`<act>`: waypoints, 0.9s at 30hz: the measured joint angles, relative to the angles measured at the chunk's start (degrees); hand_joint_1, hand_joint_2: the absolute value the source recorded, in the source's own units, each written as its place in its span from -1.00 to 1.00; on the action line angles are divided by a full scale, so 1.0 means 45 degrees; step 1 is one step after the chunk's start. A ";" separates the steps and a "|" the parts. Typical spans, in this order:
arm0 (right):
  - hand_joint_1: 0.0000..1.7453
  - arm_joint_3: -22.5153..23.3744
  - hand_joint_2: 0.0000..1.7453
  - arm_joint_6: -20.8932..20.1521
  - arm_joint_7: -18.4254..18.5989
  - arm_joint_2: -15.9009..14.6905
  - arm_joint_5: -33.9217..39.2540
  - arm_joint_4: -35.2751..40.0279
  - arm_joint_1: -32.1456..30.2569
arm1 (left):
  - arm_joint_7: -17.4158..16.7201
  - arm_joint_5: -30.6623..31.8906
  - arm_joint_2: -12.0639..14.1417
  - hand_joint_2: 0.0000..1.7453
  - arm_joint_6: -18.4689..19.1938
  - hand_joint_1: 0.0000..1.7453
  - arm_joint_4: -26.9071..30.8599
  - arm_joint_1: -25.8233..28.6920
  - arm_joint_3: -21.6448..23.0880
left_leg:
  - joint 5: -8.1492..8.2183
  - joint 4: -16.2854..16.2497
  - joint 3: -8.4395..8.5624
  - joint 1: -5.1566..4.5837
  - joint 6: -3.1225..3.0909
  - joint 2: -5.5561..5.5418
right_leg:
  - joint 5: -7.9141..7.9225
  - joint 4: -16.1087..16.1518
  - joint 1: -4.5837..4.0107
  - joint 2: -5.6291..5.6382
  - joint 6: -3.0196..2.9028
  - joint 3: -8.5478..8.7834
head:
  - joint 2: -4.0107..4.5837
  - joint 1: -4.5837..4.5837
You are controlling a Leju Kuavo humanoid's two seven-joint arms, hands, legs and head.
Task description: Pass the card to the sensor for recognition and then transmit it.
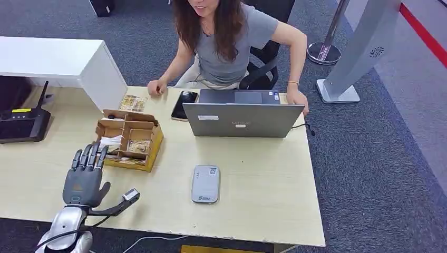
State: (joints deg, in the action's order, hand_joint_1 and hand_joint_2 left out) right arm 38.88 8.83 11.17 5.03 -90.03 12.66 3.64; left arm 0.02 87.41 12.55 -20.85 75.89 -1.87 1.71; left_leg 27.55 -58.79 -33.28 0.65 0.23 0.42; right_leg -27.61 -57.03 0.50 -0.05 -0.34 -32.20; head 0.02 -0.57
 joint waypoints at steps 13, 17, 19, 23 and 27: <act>-1.00 -0.0281 -1.00 -0.0078 0.0014 0.0000 0.0000 0.0044 0.0079 | -0.0015 0.0005 -0.0058 1.00 0.0000 -1.00 -0.0097 -0.0411 0.0646 | 0.0000 0.0000 0.0001 0.0000 0.0000 0.0000 | 0.0000 0.0000 0.0000 0.0000 0.0000 -0.0001 | -0.0005 0.0005; -1.00 -0.0335 -1.00 -0.0112 0.0015 0.0000 0.0000 0.0078 0.0139 | -0.0014 0.0005 -0.0151 1.00 -0.0024 -1.00 -0.0253 -0.0648 0.0962 | -0.0001 0.0000 0.0001 -0.0001 0.0001 -0.0001 | 0.0002 0.0000 0.0000 0.0000 0.0001 0.0000 | 0.0000 0.0005; -1.00 -0.0345 -1.00 -0.0117 0.0015 0.0000 0.0000 0.0083 0.0163 | -0.0044 0.0005 -0.0214 1.00 -0.0024 -1.00 -0.0340 -0.0765 0.1142 | -0.0001 -0.0001 0.0001 -0.0001 0.0001 0.0000 | 0.0002 0.0000 0.0000 0.0000 0.0001 0.0000 | 0.0000 0.0010; -1.00 -0.0350 -1.00 -0.0131 0.0015 0.0000 0.0000 0.0083 0.0178 | -0.0151 0.0005 -0.0277 1.00 -0.0024 -1.00 -0.0476 -0.0898 0.1360 | -0.0001 -0.0001 0.0001 -0.0001 0.0000 0.0001 | 0.0002 0.0000 0.0000 0.0001 0.0001 -0.0001 | 0.0000 0.0005; -1.00 -0.0350 -1.00 -0.0131 0.0015 0.0000 0.0000 0.0083 0.0178 | -0.0151 0.0005 -0.0277 1.00 -0.0024 -1.00 -0.0476 -0.0898 0.1360 | -0.0001 -0.0001 0.0001 -0.0001 0.0000 0.0001 | 0.0002 0.0000 0.0000 0.0001 0.0001 -0.0001 | 0.0000 0.0005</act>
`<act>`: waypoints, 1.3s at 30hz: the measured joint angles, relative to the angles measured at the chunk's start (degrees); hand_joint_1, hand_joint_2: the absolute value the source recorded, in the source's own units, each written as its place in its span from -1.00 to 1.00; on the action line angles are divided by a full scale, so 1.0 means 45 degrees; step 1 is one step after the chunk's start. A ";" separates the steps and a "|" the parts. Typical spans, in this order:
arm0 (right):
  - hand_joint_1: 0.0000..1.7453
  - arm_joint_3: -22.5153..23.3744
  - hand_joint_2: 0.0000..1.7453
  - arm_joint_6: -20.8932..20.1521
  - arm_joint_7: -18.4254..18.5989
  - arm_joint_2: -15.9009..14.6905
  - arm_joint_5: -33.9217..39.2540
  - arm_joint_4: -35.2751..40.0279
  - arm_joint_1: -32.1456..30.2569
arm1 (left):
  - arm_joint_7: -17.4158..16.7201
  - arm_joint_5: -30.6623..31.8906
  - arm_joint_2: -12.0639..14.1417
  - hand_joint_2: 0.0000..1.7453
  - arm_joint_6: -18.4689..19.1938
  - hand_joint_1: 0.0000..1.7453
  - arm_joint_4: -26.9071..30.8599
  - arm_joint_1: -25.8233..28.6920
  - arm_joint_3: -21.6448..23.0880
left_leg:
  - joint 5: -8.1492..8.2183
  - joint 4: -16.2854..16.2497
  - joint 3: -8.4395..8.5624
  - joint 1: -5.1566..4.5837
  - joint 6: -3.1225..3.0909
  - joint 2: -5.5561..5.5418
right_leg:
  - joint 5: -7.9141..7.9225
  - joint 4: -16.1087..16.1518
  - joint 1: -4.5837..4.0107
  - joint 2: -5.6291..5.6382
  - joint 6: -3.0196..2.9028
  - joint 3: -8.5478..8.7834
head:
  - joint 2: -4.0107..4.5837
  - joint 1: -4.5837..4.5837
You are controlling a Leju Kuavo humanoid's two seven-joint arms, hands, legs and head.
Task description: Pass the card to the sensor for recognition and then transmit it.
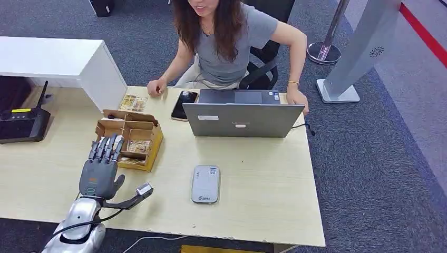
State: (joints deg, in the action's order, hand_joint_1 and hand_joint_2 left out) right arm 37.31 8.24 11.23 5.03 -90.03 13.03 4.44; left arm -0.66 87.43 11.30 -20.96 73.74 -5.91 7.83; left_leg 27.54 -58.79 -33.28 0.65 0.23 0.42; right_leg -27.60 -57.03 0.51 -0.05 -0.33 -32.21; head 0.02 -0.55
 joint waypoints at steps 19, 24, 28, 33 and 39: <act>-1.00 -0.0049 -1.00 -0.0034 0.0024 0.0000 0.0000 0.0010 0.0011 | -0.0403 0.0000 -0.0194 1.00 0.0112 -1.00 -0.0748 -0.0277 0.0213 | 0.0000 0.0000 -0.0001 0.0001 0.0000 0.0002 | 0.0000 0.0000 0.0000 0.0001 0.0000 -0.0001 | 0.0000 0.0000; -1.00 -0.0049 -1.00 -0.0034 0.0024 0.0000 0.0000 0.0015 0.0015 | -0.0627 0.0000 -0.0087 1.00 0.0058 -1.00 -0.0903 -0.0301 0.0223 | 0.0000 0.0000 0.0000 0.0001 0.0000 0.0002 | 0.0000 0.0000 0.0000 0.0002 0.0000 -0.0001 | 0.0000 0.0000; -1.00 -0.0049 -1.00 -0.0063 0.0024 0.0000 0.0000 0.0015 0.0028 | -0.0729 0.0000 0.0015 1.00 -0.0019 -1.00 -0.1035 -0.0430 0.0306 | 0.0000 0.0000 0.0000 0.0001 0.0000 0.0000 | 0.0000 0.0000 0.0000 0.0000 0.0000 0.0000 | 0.0000 0.0000; -1.00 -0.0083 -1.00 -0.0102 0.0024 0.0000 0.0000 0.0015 0.0056 | -0.0772 0.0000 0.0068 1.00 -0.0063 -1.00 -0.1263 -0.0782 0.0568 | -0.0001 0.0000 -0.0001 0.0000 0.0001 0.0000 | 0.0001 0.0000 0.0000 0.0000 0.0001 0.0000 | 0.0000 0.0000; -1.00 -0.0253 -1.00 -0.0117 0.0029 0.0000 0.0000 0.0015 0.0128 | -0.0806 0.0000 0.0068 1.00 -0.0296 -1.00 -0.1608 -0.1142 0.0772 | -0.0001 -0.0001 -0.0001 0.0000 0.0000 0.0000 | 0.0001 0.0000 0.0000 0.0000 0.0001 0.0000 | -0.0005 0.0005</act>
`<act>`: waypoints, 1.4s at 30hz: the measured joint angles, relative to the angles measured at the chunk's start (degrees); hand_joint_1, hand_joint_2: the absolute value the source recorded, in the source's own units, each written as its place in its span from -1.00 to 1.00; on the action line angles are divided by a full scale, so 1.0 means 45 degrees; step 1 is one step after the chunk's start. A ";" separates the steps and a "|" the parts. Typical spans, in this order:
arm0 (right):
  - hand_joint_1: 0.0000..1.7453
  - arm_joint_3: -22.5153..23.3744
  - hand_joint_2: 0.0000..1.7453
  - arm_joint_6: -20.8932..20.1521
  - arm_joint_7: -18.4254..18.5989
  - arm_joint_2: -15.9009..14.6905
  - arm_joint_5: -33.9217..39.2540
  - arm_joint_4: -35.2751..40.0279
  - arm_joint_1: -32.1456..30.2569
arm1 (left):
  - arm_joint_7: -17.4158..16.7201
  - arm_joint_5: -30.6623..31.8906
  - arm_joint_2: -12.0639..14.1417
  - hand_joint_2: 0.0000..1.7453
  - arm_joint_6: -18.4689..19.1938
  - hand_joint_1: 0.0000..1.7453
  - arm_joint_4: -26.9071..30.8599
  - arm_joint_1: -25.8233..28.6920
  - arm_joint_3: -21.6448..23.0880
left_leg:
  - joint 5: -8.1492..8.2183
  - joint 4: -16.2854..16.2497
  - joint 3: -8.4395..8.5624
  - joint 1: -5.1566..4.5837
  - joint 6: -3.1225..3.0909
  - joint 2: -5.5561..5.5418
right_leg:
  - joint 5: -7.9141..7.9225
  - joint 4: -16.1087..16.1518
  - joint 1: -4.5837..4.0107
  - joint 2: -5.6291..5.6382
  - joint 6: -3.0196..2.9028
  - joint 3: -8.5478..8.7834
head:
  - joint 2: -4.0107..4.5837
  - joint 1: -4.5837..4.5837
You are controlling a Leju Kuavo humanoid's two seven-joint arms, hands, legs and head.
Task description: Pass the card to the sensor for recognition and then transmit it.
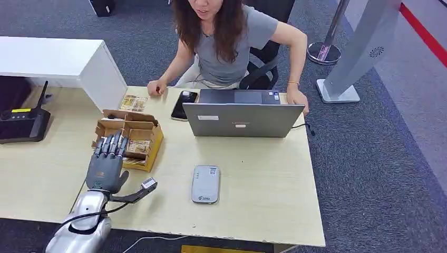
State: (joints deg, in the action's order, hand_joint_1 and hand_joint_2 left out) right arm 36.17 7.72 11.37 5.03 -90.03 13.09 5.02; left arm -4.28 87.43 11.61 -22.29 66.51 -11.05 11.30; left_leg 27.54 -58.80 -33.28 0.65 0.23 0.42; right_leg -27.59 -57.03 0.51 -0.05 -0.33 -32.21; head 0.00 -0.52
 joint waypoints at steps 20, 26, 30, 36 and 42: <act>-1.00 -0.0097 -1.00 0.0024 0.0102 0.0000 0.0000 0.0000 -0.0001 | 0.0151 0.0000 -0.0073 1.00 -0.0393 -1.00 -0.0947 -0.0417 0.0306 | 0.0000 0.0000 0.0000 0.0000 0.0000 0.0001 | 0.0000 0.0000 0.0000 0.0002 0.0000 0.0000 | 0.0005 -0.0005; -1.00 -0.0097 -1.00 0.0039 0.0102 0.0000 0.0005 0.0000 0.0000 | 0.0243 0.0000 -0.0141 1.00 -0.0393 0.94 -0.1083 -0.0431 0.0350 | 0.0000 0.0000 0.0000 0.0000 0.0000 0.0001 | 0.0000 0.0000 0.0000 0.0001 0.0000 0.0000 | 0.0005 -0.0005; -1.00 -0.0097 -1.00 0.0039 0.0000 0.0000 0.0034 0.0000 0.0001 | 0.0350 0.0000 -0.0199 1.00 -0.0403 1.00 -0.1185 -0.0438 0.0350 | 0.0000 0.0000 0.0001 0.0001 0.0000 0.0001 | 0.0000 0.0000 0.0000 0.0001 0.0000 0.0000 | 0.0005 -0.0004; -1.00 -0.0097 -1.00 0.0039 0.0029 0.0000 0.0000 0.0000 -0.0003 | 0.0384 0.0000 -0.0262 1.00 -0.0549 1.00 -0.1272 -0.0441 0.0350 | 0.0000 0.0000 0.0000 0.0000 0.0000 0.0001 | 0.0000 0.0000 0.0000 0.0001 0.0000 0.0000 | 0.0005 -0.0005; -1.00 -0.0097 -1.00 0.0039 0.0039 0.0000 0.0000 0.0000 0.0000 | 0.0316 0.0000 -0.0267 1.00 -0.0665 1.00 -0.1321 -0.0460 0.0350 | 0.0000 0.0000 0.0000 0.0000 0.0000 0.0001 | 0.0000 0.0000 0.0000 0.0001 0.0000 0.0000 | 0.0005 -0.0005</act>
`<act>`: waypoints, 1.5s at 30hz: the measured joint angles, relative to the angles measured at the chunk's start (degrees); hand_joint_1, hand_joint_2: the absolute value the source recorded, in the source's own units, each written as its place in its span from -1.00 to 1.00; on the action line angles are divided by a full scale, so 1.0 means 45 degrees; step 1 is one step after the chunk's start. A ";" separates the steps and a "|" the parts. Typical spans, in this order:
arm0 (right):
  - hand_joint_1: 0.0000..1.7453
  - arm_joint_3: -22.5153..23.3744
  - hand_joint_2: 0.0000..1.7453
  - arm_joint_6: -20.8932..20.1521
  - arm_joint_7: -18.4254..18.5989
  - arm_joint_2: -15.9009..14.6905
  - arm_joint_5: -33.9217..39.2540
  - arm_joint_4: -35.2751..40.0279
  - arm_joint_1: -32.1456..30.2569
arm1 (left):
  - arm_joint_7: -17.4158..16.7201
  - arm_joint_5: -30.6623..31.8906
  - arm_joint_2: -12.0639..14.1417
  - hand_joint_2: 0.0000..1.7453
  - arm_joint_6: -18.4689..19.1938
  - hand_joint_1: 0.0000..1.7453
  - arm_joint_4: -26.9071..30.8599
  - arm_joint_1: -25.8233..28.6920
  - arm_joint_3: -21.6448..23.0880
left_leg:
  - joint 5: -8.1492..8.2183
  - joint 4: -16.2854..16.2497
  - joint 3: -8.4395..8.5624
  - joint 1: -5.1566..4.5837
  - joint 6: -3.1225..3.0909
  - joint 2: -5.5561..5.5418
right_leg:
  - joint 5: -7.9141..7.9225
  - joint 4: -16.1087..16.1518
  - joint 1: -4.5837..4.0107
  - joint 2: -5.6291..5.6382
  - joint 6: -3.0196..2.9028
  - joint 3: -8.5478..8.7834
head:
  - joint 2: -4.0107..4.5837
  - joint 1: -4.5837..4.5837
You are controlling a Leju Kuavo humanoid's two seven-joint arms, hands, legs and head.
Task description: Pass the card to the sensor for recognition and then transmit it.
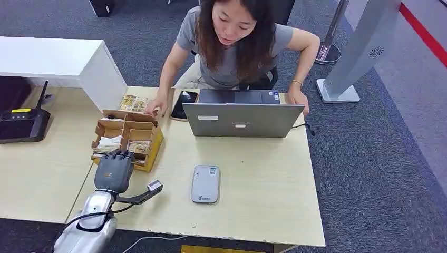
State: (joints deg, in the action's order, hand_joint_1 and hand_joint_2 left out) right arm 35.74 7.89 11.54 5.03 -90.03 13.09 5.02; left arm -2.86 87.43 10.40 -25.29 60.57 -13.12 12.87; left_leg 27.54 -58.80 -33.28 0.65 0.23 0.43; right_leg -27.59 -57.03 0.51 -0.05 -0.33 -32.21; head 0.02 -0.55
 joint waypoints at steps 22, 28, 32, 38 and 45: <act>-1.00 -0.0019 -1.00 0.0000 0.0204 0.0000 0.0000 0.0000 0.0000 | -0.1257 0.0000 0.0530 1.00 -0.0229 1.00 0.0242 -0.0156 0.0859 | -0.0001 0.0000 0.0002 0.0002 0.0001 0.0000 | 0.0000 -0.0001 0.0000 0.0000 0.0000 -0.0001 | 0.0000 0.0005; -1.00 -0.0019 -1.00 0.0000 0.0204 0.0000 0.0000 -0.0005 -0.0001 | -0.2002 0.0000 0.1171 1.00 -0.0102 1.00 0.1381 -0.0413 0.1730 | -0.0003 0.0000 0.0001 0.0001 0.0001 -0.0002 | 0.0001 -0.0001 -0.0001 -0.0002 0.0000 0.0000 | 0.0000 0.0000; -1.00 -0.0019 -1.00 0.0000 0.0204 0.0000 0.0000 -0.0005 -0.0001 | -0.2312 0.0000 0.1598 1.00 0.0077 1.00 0.2432 -0.0737 0.2248 | -0.0003 0.0000 0.0001 0.0000 0.0000 -0.0002 | 0.0002 -0.0002 -0.0001 -0.0002 0.0000 0.0001 | 0.0000 0.0000; -1.00 -0.0078 -1.00 -0.0024 0.0204 0.0005 0.0000 -0.0015 0.0002 | -0.2365 0.0000 0.2026 1.00 0.0272 1.00 0.3498 -0.1128 0.2881 | -0.0003 -0.0001 0.0001 0.0000 0.0000 -0.0002 | 0.0002 -0.0002 0.0000 -0.0001 0.0000 0.0001 | 0.0000 0.0005; -1.00 -0.0248 -1.00 -0.0044 0.0204 0.0049 0.0000 -0.0019 0.0004 | -0.2404 0.0000 0.2326 1.00 0.0262 1.00 0.3871 -0.1439 0.3249 | -0.0003 -0.0001 0.0002 0.0002 0.0000 0.0000 | 0.0002 -0.0003 0.0000 0.0001 -0.0001 0.0001 | 0.0000 0.0000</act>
State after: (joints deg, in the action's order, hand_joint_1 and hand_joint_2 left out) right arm 34.62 7.69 12.46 5.25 -90.03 13.00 5.04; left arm -13.68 87.43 20.87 -24.11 77.98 -19.59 27.49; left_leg 27.52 -58.80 -33.27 0.66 0.23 0.43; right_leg -27.58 -57.05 0.50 -0.04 -0.33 -32.20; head 0.02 -0.55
